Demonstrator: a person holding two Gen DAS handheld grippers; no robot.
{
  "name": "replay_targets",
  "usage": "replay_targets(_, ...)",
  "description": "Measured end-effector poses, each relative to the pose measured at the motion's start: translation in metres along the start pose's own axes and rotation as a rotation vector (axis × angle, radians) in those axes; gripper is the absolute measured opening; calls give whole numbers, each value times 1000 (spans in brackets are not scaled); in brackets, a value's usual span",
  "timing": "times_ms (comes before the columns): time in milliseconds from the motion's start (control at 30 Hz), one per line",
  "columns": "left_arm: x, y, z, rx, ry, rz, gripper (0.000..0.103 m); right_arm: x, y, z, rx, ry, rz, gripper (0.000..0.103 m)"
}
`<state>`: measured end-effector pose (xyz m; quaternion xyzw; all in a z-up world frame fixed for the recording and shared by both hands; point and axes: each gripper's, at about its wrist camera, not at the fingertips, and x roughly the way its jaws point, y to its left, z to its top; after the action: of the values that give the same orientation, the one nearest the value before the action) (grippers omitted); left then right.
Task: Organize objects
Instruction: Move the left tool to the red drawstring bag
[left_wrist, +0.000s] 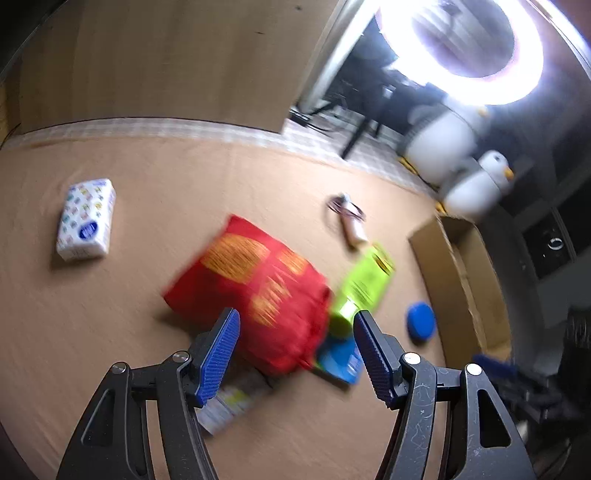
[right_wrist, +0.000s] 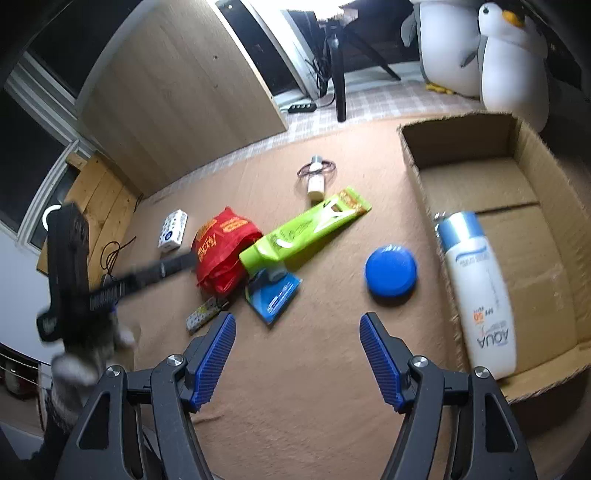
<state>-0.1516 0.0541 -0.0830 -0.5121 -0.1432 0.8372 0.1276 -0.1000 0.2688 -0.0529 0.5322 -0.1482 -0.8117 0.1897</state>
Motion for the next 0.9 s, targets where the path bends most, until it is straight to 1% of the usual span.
replay_targets(133, 11, 11, 23, 7, 7, 43, 69, 6, 3, -8, 19, 19, 4, 66)
replay_targets(167, 15, 11, 27, 10, 14, 46, 71, 7, 3, -9, 25, 21, 5, 66)
replay_targets(200, 21, 9, 32, 17, 24, 53, 76, 8, 3, -11, 32, 23, 5, 66)
replay_targets(267, 29, 5, 38, 31, 28, 80, 81, 9, 3, -14, 46, 27, 1, 66)
replay_targets(400, 51, -13, 42, 95, 75, 90, 83, 8, -3, -19, 73, 28, -17, 66)
replay_targets(433, 56, -17, 41, 114, 86, 108, 84, 7, -4, -20, 78, 27, -19, 66)
replay_targets(500, 66, -25, 41, 166, 89, 175, 85, 4, -10, -21, 96, 22, -27, 66)
replay_targets(600, 74, -27, 40, 208, 88, 233, 86, -1, -16, -23, 115, 16, -32, 66)
replay_targets(733, 82, -8, 38, 183, 118, 246, 88, -5, -24, -24, 137, 12, -38, 66)
replay_targets(900, 77, 19, 34, 121, 106, 219, 87, 1, -26, -23, 151, 25, -36, 66)
